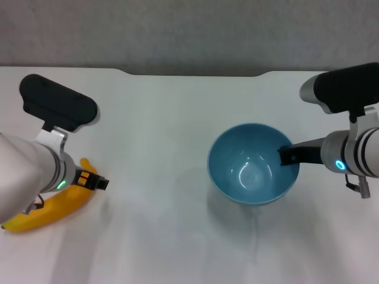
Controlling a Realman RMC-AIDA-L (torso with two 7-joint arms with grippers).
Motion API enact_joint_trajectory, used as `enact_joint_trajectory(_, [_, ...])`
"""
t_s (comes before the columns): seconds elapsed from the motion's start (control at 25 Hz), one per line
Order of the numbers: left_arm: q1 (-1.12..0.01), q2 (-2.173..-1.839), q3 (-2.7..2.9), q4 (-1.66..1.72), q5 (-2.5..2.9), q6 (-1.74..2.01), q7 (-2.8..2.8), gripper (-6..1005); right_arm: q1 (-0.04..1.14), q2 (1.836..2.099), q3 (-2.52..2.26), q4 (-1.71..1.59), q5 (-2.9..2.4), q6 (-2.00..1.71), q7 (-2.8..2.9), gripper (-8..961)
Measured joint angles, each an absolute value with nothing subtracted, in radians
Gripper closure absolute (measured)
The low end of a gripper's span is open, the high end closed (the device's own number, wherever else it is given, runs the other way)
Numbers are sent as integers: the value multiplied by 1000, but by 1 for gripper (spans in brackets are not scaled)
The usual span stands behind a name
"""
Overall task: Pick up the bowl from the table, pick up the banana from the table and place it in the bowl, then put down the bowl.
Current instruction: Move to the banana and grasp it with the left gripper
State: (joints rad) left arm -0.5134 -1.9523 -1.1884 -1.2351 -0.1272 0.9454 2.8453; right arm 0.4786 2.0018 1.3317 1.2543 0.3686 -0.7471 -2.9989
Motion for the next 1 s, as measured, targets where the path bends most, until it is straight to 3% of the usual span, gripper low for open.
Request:
enact_joint_trajectory(0.44, [-569,-1976,-1172,-1111,-127,939,2846,133,479,2003,1328,1282,368,-747,-2999,919])
enact_joint_trajectory(1.0, [-633,-1976,-1209,-930,-138,869,2847,144,483,2003,1309,1305,364,-745,-2999,918])
